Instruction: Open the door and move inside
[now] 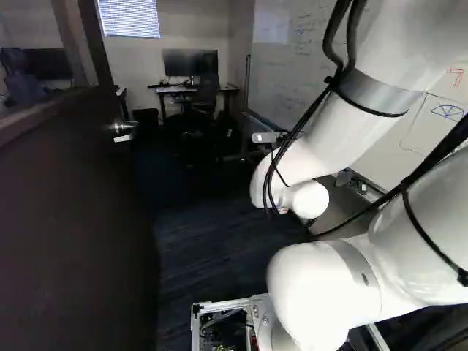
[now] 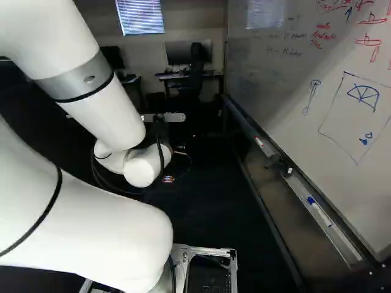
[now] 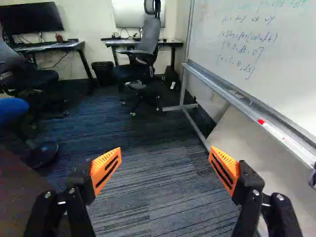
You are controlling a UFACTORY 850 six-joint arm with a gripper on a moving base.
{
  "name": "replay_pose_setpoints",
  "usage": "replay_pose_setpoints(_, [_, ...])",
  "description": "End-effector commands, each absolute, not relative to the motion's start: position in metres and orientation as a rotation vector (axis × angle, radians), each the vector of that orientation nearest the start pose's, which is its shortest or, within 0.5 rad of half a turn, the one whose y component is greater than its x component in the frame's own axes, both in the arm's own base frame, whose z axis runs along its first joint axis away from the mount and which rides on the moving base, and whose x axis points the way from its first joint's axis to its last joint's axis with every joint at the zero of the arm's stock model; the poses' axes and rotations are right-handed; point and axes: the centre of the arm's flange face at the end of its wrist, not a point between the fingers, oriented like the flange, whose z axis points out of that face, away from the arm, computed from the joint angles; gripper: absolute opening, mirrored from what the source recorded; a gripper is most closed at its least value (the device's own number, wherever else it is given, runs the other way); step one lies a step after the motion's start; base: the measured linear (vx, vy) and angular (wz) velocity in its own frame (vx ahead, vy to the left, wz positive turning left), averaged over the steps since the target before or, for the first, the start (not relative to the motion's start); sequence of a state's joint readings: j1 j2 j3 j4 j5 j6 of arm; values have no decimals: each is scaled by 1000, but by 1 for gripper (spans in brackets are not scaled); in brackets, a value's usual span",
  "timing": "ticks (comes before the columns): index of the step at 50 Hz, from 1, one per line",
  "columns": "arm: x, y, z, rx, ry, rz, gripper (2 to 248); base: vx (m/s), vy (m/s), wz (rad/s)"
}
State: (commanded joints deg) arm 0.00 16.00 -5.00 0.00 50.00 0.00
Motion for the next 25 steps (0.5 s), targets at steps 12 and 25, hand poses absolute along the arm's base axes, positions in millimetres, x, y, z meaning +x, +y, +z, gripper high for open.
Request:
replay_pose_setpoints(12, [270, 0, 366, -2558, 0, -1824, 247, 192, 57, 13])
replay_pose_setpoints(25, [270, 0, 366, -2558, 0, -1824, 247, 195, 54, 2])
